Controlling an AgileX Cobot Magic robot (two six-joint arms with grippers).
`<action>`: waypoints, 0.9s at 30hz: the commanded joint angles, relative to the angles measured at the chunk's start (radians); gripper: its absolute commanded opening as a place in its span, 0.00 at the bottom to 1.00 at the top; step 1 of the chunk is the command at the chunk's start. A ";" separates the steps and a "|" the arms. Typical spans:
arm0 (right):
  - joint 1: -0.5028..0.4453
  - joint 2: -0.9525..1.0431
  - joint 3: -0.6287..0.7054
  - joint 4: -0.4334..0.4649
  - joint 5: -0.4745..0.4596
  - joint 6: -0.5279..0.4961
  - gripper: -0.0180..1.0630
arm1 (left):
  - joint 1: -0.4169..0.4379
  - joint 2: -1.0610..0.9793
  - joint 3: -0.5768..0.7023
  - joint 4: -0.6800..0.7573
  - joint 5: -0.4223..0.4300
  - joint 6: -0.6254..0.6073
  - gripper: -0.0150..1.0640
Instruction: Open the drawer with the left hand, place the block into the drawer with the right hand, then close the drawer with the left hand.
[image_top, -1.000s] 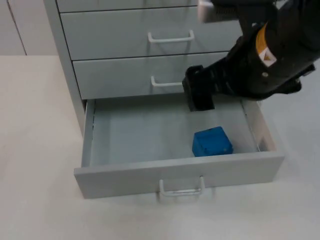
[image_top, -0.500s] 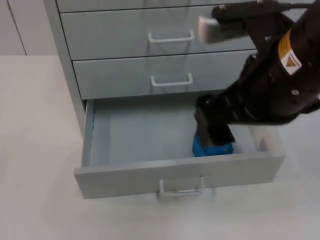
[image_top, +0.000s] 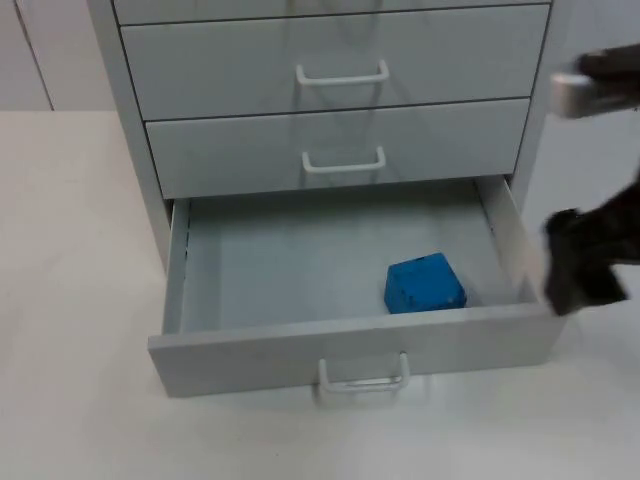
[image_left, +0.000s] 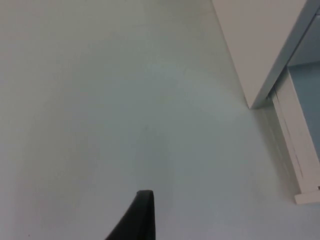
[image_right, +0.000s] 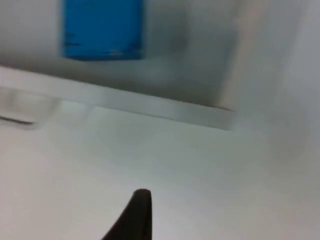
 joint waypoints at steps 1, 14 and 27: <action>-0.086 -0.061 0.030 0.057 -0.007 -0.070 0.89 | 0.002 -0.006 0.003 -0.010 -0.009 -0.006 0.99; -0.506 -0.354 0.047 0.290 0.159 -0.437 0.89 | 0.002 -0.006 0.003 -0.032 -0.007 0.003 0.99; -0.510 -0.486 0.049 0.346 0.210 -0.611 0.89 | 0.002 -0.006 0.003 -0.029 -0.001 0.003 0.99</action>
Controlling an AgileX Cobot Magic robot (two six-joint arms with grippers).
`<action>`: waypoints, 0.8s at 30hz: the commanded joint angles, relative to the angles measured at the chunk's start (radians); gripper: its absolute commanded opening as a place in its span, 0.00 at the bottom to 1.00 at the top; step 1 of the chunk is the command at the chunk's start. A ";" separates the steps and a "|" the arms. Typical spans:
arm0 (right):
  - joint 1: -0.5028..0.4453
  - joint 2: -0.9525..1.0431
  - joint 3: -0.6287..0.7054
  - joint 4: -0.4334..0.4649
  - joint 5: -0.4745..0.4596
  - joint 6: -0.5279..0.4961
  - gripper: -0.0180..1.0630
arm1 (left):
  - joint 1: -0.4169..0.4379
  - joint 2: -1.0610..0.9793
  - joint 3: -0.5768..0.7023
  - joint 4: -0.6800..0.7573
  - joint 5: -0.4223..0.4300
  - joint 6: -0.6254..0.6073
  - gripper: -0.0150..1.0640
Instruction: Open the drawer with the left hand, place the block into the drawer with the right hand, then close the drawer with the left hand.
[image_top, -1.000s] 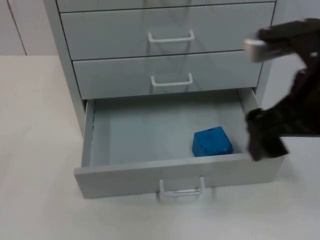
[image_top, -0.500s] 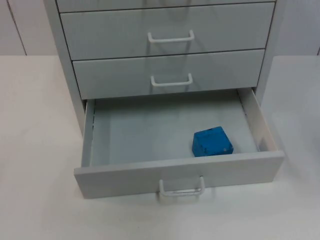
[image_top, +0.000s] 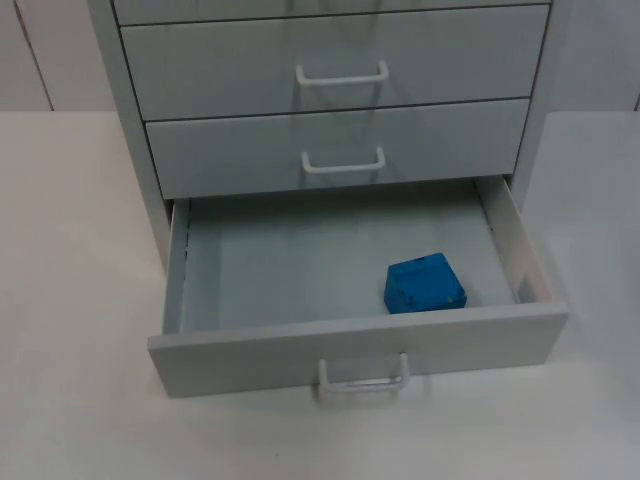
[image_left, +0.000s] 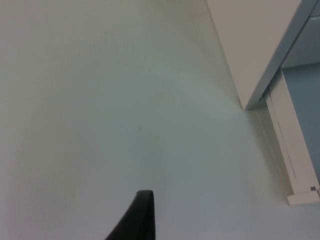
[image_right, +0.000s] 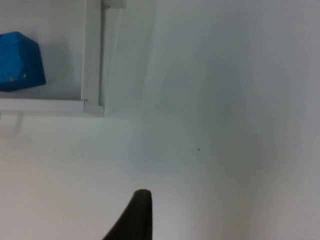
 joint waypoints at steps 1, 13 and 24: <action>-0.003 -0.017 0.010 0.009 -0.002 -0.019 0.89 | 0.002 -0.006 0.003 -0.007 -0.001 0.001 0.99; -0.003 -0.019 0.010 0.028 -0.002 -0.019 0.89 | 0.002 0.034 0.003 -0.033 0.003 0.026 0.92; -0.003 -0.019 0.010 0.027 0.004 -0.012 0.89 | 0.002 0.194 0.001 -0.504 0.032 0.524 0.01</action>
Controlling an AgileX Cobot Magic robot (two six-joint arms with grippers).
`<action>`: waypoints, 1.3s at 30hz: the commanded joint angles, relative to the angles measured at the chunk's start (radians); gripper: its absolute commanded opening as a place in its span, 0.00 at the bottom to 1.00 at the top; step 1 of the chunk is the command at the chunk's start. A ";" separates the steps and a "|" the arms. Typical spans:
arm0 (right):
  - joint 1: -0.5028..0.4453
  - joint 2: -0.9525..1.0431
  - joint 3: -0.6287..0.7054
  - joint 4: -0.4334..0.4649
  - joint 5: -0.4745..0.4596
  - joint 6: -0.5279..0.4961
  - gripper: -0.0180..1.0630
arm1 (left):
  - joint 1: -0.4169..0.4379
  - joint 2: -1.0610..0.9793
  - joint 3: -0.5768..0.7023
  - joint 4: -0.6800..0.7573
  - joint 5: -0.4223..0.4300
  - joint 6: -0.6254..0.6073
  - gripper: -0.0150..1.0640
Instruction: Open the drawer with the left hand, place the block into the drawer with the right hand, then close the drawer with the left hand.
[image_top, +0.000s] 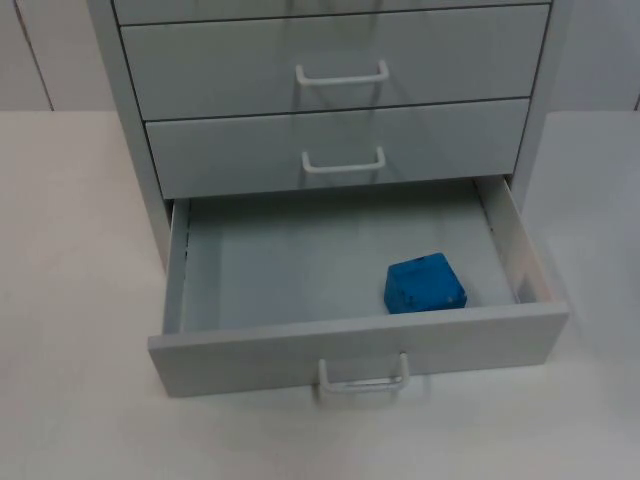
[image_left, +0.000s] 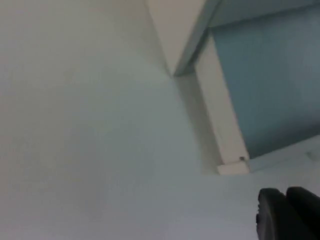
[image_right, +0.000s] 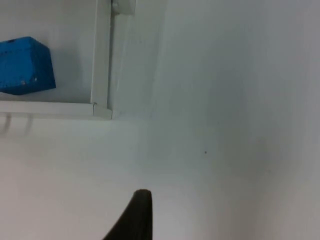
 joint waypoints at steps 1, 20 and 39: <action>-0.003 -0.009 0.006 0.006 0.008 0.000 0.89 | -0.004 0.023 0.001 -0.157 0.030 0.167 0.01; -0.003 -0.009 0.007 0.006 -0.006 0.000 0.89 | -0.654 0.275 -0.117 0.671 -0.146 -0.535 0.01; -0.003 -0.009 0.007 0.006 -0.029 0.003 0.89 | -0.989 0.726 -0.117 1.669 -0.106 -1.352 0.01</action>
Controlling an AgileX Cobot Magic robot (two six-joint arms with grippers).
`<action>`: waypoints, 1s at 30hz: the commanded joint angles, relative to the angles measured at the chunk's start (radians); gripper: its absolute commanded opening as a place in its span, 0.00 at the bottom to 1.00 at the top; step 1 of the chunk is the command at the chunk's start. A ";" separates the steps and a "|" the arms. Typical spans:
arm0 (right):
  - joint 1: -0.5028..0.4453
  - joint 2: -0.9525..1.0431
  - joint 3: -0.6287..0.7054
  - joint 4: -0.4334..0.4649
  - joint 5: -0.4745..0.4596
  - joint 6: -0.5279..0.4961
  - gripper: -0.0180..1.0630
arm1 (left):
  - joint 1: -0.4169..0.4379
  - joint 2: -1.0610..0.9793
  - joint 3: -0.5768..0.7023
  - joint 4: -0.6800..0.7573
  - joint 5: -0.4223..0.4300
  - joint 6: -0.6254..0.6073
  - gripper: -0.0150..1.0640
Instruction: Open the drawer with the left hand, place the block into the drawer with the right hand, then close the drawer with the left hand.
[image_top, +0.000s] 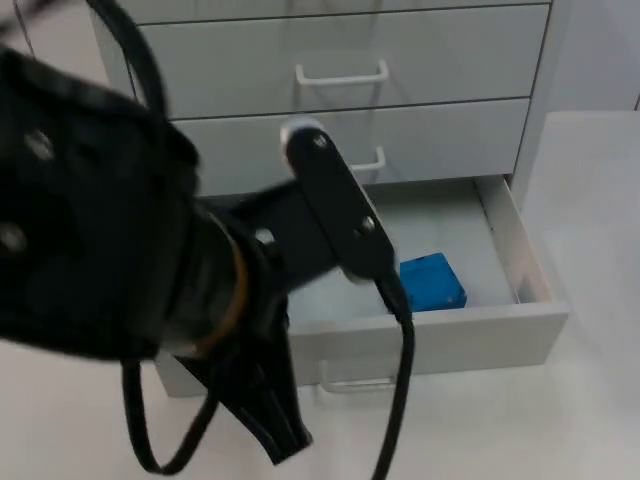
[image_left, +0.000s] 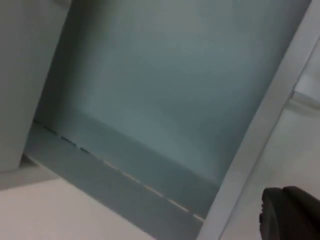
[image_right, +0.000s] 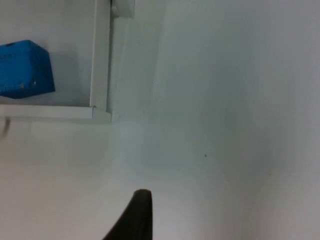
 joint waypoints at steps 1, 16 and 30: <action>-0.003 -0.009 0.000 0.006 -0.014 0.001 0.89 | -0.017 0.048 -0.004 0.115 0.022 -0.105 0.01; -0.003 -0.009 0.000 0.006 -0.029 0.001 0.89 | -0.044 0.209 -0.026 0.318 -0.018 -0.271 0.01; -0.003 -0.009 0.000 0.006 -0.026 0.001 0.89 | -0.018 0.367 -0.095 0.575 0.134 -0.436 0.01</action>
